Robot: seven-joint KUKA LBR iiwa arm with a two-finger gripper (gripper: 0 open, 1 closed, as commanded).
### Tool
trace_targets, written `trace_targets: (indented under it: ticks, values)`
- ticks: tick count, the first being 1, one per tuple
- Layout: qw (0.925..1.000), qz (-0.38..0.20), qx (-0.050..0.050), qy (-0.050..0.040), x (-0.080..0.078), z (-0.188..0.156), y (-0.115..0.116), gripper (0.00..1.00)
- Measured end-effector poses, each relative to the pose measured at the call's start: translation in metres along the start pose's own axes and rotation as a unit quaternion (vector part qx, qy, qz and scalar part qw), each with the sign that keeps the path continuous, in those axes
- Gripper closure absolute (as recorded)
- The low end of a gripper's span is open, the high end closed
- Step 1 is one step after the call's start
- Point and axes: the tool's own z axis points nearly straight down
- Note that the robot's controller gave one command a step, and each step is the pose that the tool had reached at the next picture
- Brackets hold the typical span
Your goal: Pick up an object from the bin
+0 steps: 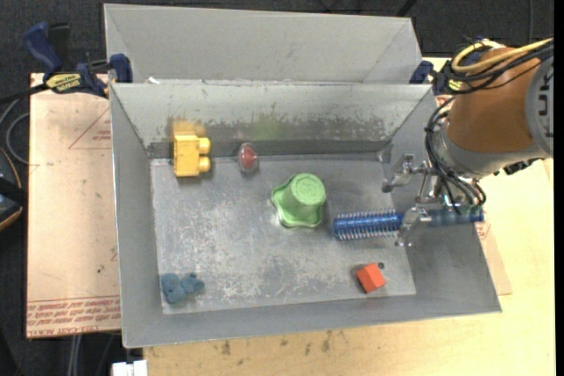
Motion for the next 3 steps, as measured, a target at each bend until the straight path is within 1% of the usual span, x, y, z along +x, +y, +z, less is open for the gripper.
trace_targets:
  ticks: [1,2,3]
  values:
    - [0.9990,-0.044,0.002,-0.0103,0.054,0.059,0.004,0.00]
    - [0.9989,-0.046,0.002,-0.0108,0.052,0.056,0.004,1.00]
    - [0.9985,-0.054,0.002,-0.0087,0.042,-0.125,0.012,1.00]
